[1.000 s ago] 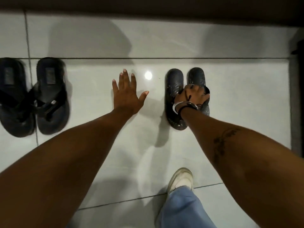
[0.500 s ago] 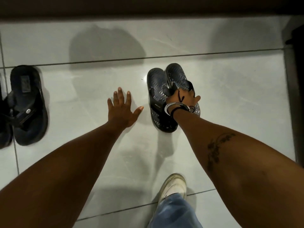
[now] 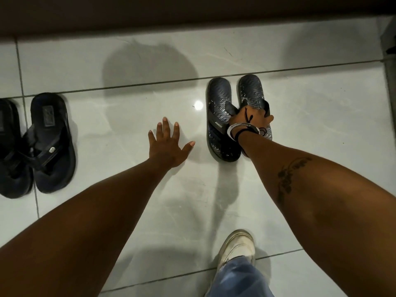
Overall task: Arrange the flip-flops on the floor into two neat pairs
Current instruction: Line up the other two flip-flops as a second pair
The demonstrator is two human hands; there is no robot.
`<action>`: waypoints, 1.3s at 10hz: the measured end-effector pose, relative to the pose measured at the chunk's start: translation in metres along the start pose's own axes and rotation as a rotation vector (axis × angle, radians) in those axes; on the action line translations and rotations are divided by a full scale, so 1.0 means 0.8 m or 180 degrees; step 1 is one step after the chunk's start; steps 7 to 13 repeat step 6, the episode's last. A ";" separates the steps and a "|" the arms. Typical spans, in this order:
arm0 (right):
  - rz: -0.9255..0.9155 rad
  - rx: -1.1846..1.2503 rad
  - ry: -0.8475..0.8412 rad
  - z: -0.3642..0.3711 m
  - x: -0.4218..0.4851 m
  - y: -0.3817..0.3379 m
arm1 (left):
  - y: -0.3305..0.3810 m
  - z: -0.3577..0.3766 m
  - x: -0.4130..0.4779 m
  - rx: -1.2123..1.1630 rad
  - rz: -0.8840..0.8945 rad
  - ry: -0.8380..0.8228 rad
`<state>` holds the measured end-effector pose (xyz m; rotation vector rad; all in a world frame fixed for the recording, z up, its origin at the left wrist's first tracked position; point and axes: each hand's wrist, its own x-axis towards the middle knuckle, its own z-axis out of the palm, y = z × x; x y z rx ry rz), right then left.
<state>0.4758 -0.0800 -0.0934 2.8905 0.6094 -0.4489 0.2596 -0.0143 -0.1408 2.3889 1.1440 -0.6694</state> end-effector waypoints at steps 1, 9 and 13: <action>0.0010 0.0003 0.0040 0.004 0.003 -0.002 | -0.001 0.001 -0.001 -0.0010 0.0025 0.0029; -0.0223 -0.0203 0.0411 -0.030 -0.040 0.006 | -0.003 -0.063 -0.037 -0.0633 -0.0114 0.0127; -0.0223 -0.0203 0.0411 -0.030 -0.040 0.006 | -0.003 -0.063 -0.037 -0.0633 -0.0114 0.0127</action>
